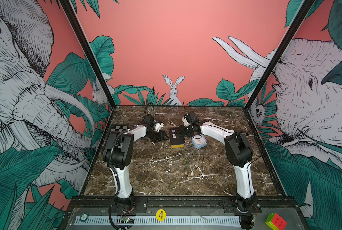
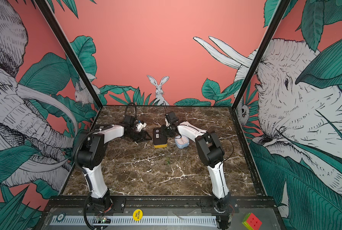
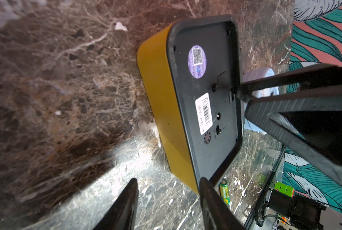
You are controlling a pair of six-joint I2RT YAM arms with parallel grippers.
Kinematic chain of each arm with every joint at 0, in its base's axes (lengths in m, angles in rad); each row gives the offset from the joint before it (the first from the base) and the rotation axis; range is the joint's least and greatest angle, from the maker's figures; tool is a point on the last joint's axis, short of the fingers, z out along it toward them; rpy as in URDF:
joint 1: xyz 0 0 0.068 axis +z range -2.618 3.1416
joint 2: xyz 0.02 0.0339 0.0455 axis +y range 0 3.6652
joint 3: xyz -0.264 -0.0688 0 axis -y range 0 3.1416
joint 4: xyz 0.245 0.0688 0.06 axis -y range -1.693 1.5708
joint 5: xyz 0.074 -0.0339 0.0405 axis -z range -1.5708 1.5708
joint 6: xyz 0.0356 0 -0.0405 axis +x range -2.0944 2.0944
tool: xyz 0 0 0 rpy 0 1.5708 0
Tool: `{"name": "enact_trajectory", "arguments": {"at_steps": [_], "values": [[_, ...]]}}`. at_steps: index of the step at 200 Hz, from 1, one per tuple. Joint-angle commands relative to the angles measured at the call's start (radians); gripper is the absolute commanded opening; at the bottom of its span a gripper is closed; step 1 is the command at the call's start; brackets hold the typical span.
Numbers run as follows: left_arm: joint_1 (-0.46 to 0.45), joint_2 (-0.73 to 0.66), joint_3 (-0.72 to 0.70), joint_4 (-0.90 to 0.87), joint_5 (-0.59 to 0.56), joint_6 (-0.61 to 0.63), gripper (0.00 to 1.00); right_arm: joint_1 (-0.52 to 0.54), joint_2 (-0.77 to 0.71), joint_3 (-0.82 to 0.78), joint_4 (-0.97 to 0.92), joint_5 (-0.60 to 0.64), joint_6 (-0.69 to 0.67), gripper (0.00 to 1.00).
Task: Insert the battery into the alarm
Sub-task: Install the cover on the alarm.
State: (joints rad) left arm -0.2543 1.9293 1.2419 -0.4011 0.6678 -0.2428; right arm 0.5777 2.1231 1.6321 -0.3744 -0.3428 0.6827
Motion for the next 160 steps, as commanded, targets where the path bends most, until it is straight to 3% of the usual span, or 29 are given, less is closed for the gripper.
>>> {"name": "enact_trajectory", "arguments": {"at_steps": [1, 50, 87, 160], "values": [[0.004, -0.044, 0.028, -0.028, -0.006, 0.013, 0.52, -0.002, -0.062, 0.013, 0.01, 0.022, -0.029, 0.47], [0.004, -0.032, 0.055, -0.035, -0.009, 0.01, 0.52, -0.02, -0.057, 0.024, -0.04, 0.065, -0.125, 0.5], [0.004, -0.026, 0.069, -0.041, -0.016, 0.005, 0.52, -0.032, 0.019, 0.1, -0.124, 0.032, -0.183, 0.51], [0.003, -0.017, 0.081, -0.05, -0.03, -0.009, 0.52, -0.041, 0.093, 0.102, -0.129, -0.04, -0.214, 0.5]]}}
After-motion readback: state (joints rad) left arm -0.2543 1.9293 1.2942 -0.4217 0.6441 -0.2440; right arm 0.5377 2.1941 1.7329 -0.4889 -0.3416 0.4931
